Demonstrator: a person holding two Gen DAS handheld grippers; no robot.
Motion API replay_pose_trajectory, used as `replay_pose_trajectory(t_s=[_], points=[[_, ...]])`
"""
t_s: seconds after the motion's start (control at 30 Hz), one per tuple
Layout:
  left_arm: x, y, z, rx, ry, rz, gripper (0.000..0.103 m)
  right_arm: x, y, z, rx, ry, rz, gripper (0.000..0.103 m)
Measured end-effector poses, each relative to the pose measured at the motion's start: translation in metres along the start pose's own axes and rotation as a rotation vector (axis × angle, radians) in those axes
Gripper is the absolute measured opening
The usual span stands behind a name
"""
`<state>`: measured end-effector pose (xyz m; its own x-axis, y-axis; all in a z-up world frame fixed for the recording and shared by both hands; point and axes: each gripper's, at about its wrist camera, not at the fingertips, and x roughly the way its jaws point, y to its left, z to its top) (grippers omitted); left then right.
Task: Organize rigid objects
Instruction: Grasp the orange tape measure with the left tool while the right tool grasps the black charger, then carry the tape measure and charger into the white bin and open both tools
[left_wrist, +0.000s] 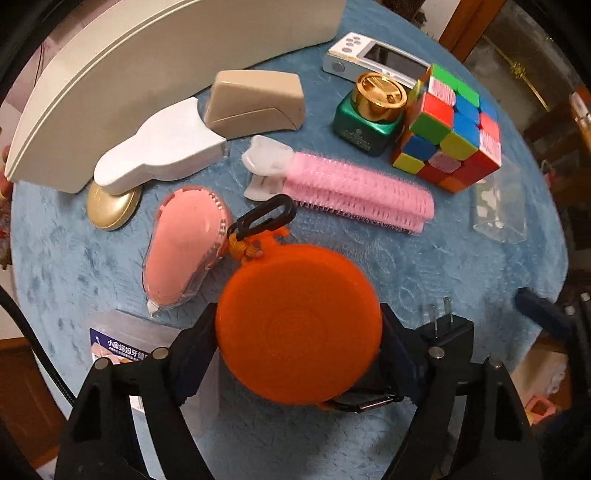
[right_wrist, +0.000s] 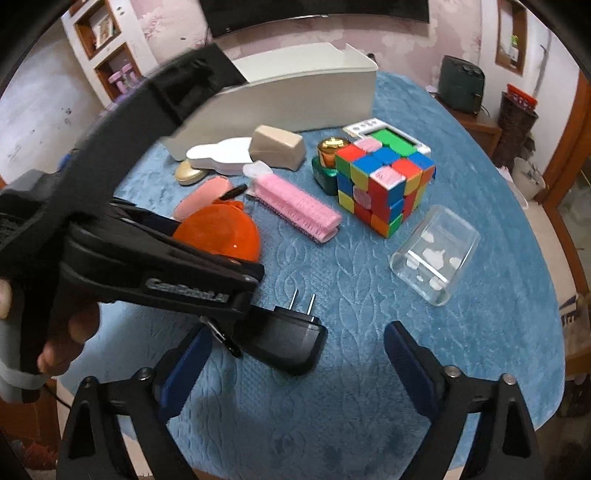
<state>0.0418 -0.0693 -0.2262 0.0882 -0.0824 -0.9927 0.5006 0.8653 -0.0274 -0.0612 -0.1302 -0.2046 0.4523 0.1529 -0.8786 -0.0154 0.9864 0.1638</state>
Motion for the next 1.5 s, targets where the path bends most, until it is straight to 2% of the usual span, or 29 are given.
replay_pose_trajectory(t_s=[0.23,0.37,0.53,0.67,0.77,0.97,1.2,1.4,1.5], points=[[-0.002,0.000,-0.007,0.048,0.005,-0.005,0.083,0.013,0.007,-0.002,0.069,-0.001,-0.070,0.092],[-0.001,0.015,-0.013,0.025,0.013,-0.013,0.083,0.024,0.014,-0.001,0.095,0.008,-0.104,0.084],[-0.001,0.034,-0.014,0.003,0.026,-0.043,0.083,0.032,0.027,-0.004,0.104,0.008,-0.192,0.083],[-0.001,0.039,-0.013,0.002,0.025,-0.051,0.083,0.038,0.031,-0.002,0.104,0.006,-0.254,0.076],[0.008,0.050,-0.012,0.003,0.025,-0.053,0.083,0.037,0.033,0.001,0.102,-0.003,-0.256,0.063],[0.008,0.060,-0.002,0.016,0.035,-0.069,0.083,0.032,0.030,0.009,0.115,0.002,-0.225,0.063],[-0.035,0.072,0.013,0.025,-0.009,-0.106,0.083,-0.007,0.026,0.033,0.136,-0.046,-0.251,0.063],[-0.102,0.092,0.028,0.027,-0.108,-0.100,0.083,-0.053,0.037,0.070,0.134,-0.135,-0.284,0.063],[-0.135,0.101,0.035,0.014,-0.169,-0.085,0.083,-0.075,0.047,0.098,0.126,-0.185,-0.278,0.063]])
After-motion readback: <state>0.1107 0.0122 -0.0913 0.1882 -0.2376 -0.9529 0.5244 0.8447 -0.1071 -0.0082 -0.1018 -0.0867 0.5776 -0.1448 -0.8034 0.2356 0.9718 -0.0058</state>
